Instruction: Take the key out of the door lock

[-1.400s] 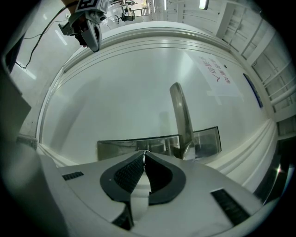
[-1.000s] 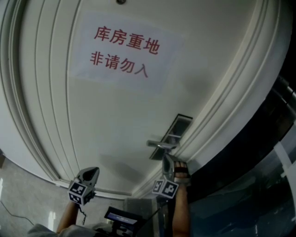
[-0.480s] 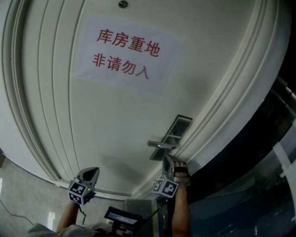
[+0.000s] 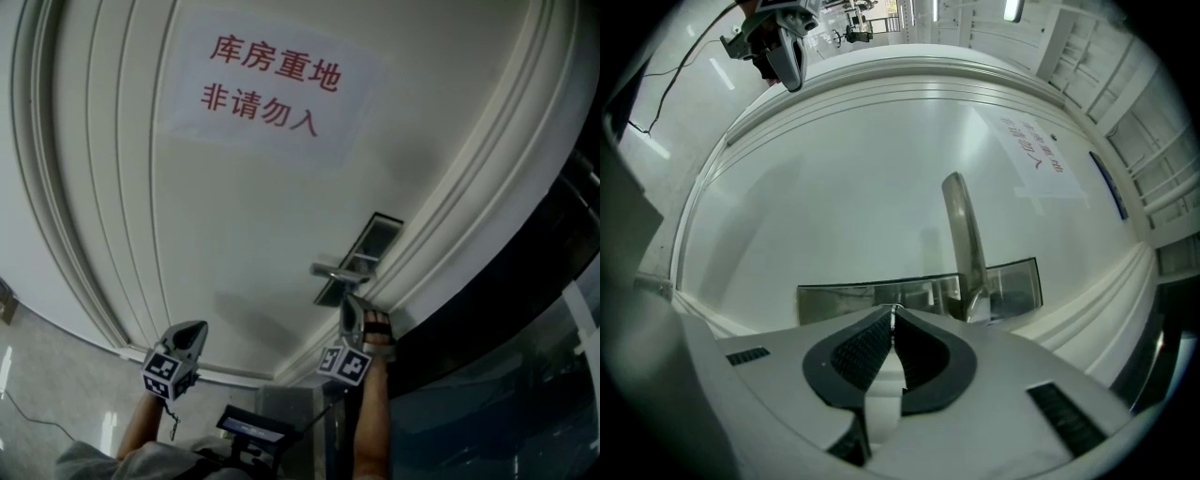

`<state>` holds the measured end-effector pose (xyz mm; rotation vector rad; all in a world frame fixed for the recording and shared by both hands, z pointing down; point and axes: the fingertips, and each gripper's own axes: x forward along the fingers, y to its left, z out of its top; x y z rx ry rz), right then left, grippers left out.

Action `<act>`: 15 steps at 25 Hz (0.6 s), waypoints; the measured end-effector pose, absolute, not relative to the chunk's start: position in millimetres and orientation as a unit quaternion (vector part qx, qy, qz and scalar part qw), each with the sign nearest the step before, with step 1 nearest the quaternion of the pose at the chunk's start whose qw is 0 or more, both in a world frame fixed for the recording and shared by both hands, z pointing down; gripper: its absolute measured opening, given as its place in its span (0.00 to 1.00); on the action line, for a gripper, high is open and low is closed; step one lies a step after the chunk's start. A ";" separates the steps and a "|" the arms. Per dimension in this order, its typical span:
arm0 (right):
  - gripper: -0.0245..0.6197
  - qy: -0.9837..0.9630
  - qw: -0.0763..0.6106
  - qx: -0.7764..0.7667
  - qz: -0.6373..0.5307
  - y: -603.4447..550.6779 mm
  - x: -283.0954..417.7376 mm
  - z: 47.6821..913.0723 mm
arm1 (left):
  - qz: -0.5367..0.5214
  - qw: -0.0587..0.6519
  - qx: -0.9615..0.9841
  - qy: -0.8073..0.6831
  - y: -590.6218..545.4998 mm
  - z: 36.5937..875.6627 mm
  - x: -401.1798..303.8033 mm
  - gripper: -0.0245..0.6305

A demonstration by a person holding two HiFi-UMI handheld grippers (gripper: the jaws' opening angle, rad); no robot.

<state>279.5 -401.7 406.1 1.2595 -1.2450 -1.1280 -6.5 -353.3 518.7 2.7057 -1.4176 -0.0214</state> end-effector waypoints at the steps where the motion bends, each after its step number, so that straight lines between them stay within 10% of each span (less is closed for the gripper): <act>1: 0.07 -0.512 0.499 0.521 -0.467 -401.3 280.1 405.8 | -0.008 0.044 0.885 -0.464 -352.1 518.6 -7.3 0.05; 15: 0.07 -0.589 0.359 0.619 -0.375 -331.1 274.8 401.4 | -0.006 0.035 0.896 -0.442 -328.6 515.3 -7.2 0.05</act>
